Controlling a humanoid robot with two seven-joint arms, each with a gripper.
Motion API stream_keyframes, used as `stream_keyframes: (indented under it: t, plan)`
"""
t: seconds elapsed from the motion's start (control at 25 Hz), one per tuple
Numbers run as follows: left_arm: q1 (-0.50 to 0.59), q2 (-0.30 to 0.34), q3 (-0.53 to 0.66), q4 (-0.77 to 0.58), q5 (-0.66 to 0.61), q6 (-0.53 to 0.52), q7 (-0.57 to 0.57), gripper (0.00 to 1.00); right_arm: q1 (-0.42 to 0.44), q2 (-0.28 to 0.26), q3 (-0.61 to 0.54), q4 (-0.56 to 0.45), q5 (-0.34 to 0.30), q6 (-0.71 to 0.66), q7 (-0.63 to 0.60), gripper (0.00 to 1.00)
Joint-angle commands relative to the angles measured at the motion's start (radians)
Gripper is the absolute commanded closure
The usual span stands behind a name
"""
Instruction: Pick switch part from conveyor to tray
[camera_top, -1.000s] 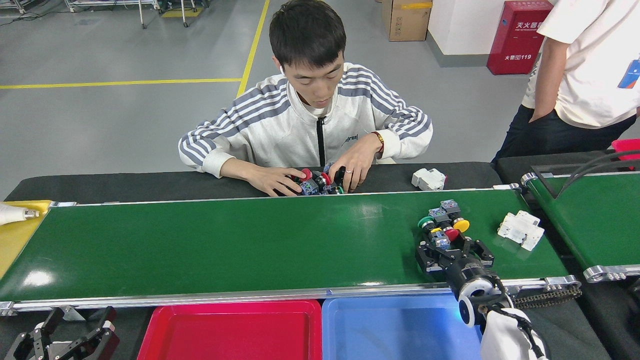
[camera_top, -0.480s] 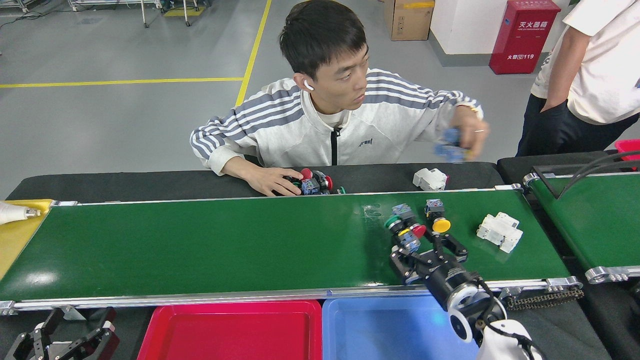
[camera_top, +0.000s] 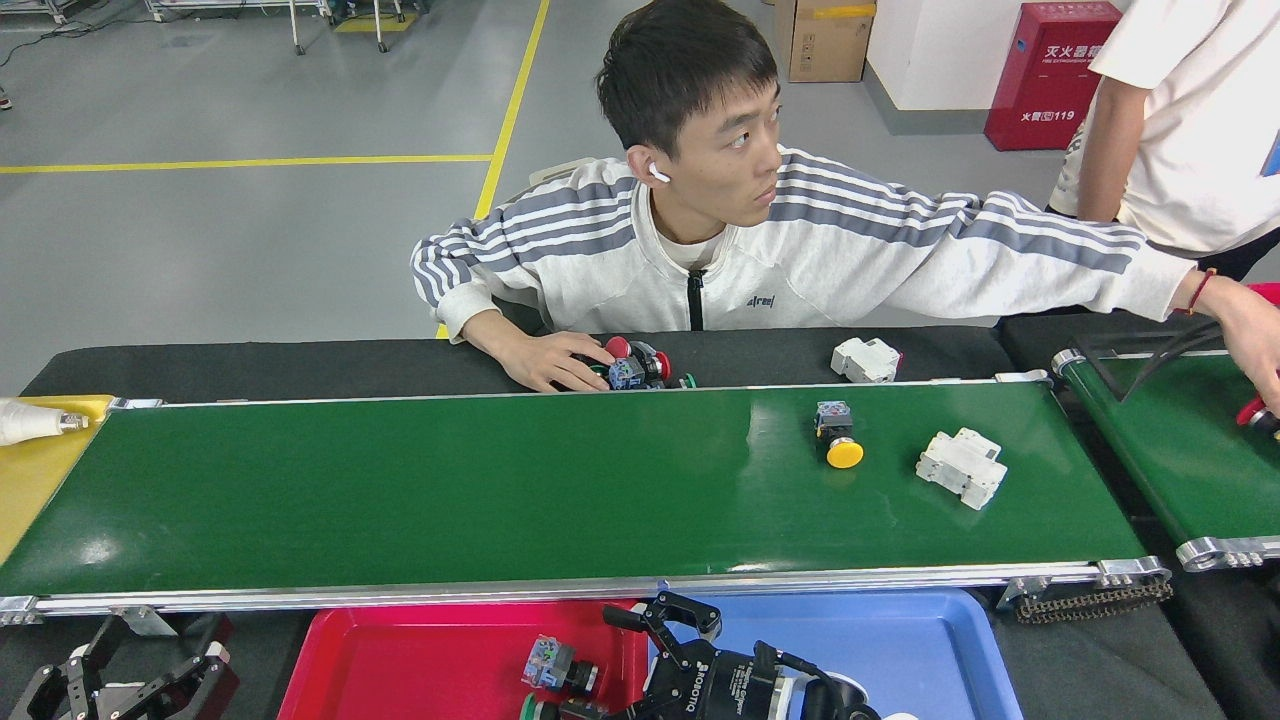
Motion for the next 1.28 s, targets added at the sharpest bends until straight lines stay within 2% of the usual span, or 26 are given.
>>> stream_keyframes:
  t: [0.0,0.08,0.2,0.28,0.36,0.44,0.56,0.68,0.84,1.0,1.24]
  plan:
    - [-0.002,0.014,0.005,-0.011,-0.002,-0.004,0.003,0.00,0.099,0.032,-0.127,-0.093,-0.014,0.119,-0.006,0.06]
    - [0.000,0.015,0.004,-0.014,-0.001,-0.004,0.003,0.00,0.234,0.037,-0.240,-0.182,-0.014,0.274,-0.015,0.06]
    - [0.001,0.012,0.005,-0.012,-0.001,-0.004,0.003,0.00,0.369,0.038,-0.377,-0.259,-0.014,0.421,-0.109,0.06]
    - [0.003,0.011,0.005,-0.012,-0.001,-0.004,0.003,0.00,0.409,0.035,-0.409,-0.260,-0.009,0.467,-0.150,0.06]
    - [0.003,0.011,0.005,-0.012,-0.001,-0.004,0.003,0.00,0.407,0.035,-0.411,-0.259,-0.008,0.529,-0.150,0.06]
    - [0.000,0.014,0.005,-0.011,-0.001,-0.002,0.003,0.00,0.355,0.031,-0.409,-0.259,-0.003,0.587,-0.146,0.06]
    - [0.000,0.012,0.005,-0.012,-0.001,-0.002,0.003,0.00,0.263,0.015,-0.403,-0.220,0.069,0.653,-0.106,0.06]
    - [-0.005,0.008,0.005,-0.012,0.001,0.003,0.003,0.00,0.156,0.028,-0.379,-0.143,0.132,0.684,-0.047,0.06]
    - [-0.003,0.009,0.005,-0.011,0.001,0.001,0.003,0.00,0.068,0.025,-0.323,-0.041,0.138,0.731,-0.040,0.06]
    - [-0.002,0.009,0.004,-0.006,-0.001,-0.002,0.003,0.00,-0.004,0.023,-0.261,0.033,0.138,0.773,-0.034,0.06]
    - [-0.005,0.006,0.002,-0.003,-0.001,-0.002,0.003,0.00,-0.096,0.031,-0.227,0.117,0.136,0.794,-0.029,0.06]
